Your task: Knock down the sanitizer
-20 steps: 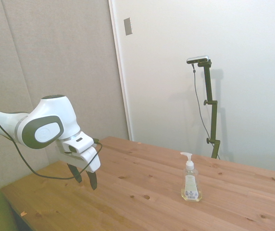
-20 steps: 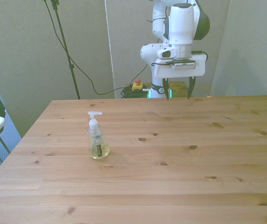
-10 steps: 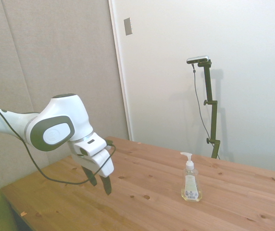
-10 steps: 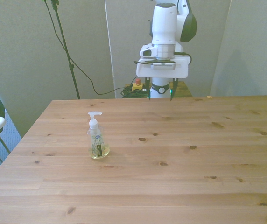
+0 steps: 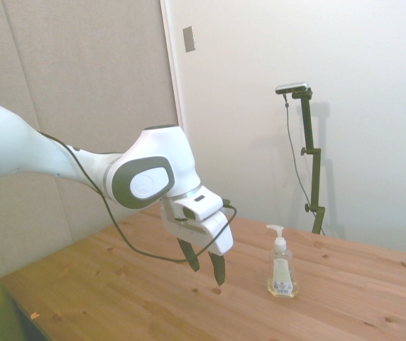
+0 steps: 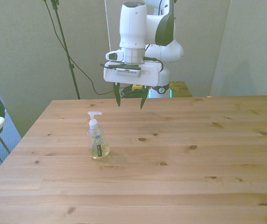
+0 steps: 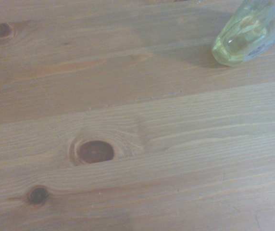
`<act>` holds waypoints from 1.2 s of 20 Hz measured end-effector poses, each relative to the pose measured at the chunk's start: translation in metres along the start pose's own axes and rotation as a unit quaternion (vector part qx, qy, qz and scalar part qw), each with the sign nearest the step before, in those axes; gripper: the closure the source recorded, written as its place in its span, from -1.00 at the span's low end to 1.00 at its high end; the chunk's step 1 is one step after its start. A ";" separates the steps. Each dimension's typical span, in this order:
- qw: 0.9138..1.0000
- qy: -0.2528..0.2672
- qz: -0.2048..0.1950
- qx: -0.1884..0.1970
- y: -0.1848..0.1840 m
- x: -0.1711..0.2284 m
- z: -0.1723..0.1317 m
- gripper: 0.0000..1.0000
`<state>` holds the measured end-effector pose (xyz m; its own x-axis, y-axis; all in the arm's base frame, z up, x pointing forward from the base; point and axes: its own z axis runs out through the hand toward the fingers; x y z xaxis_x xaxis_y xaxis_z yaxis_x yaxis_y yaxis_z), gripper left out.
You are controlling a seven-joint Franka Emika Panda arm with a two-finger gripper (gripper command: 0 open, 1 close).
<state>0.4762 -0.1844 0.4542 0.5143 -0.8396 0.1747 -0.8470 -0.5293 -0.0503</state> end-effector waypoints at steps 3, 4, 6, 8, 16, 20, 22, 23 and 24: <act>1.000 0.007 0.010 -0.007 0.004 0.014 0.006 1.00; 1.000 0.008 0.015 -0.009 0.005 0.021 0.009 1.00; 1.000 0.011 0.026 -0.013 0.007 0.037 0.014 1.00; 0.999 0.018 0.037 -0.015 0.008 0.056 0.016 1.00; 0.998 0.031 0.055 -0.030 0.000 0.104 0.035 1.00; 0.997 0.032 0.061 -0.038 -0.002 0.117 0.044 1.00; 0.997 0.032 0.061 -0.039 -0.004 0.120 0.047 1.00; 0.997 0.032 0.060 -0.039 -0.007 0.121 0.047 1.00; 0.997 0.033 0.060 -0.039 -0.009 0.121 0.048 1.00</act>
<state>0.5527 -0.2868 0.4287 0.4015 -0.8849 0.2360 -0.9109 -0.4127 0.0025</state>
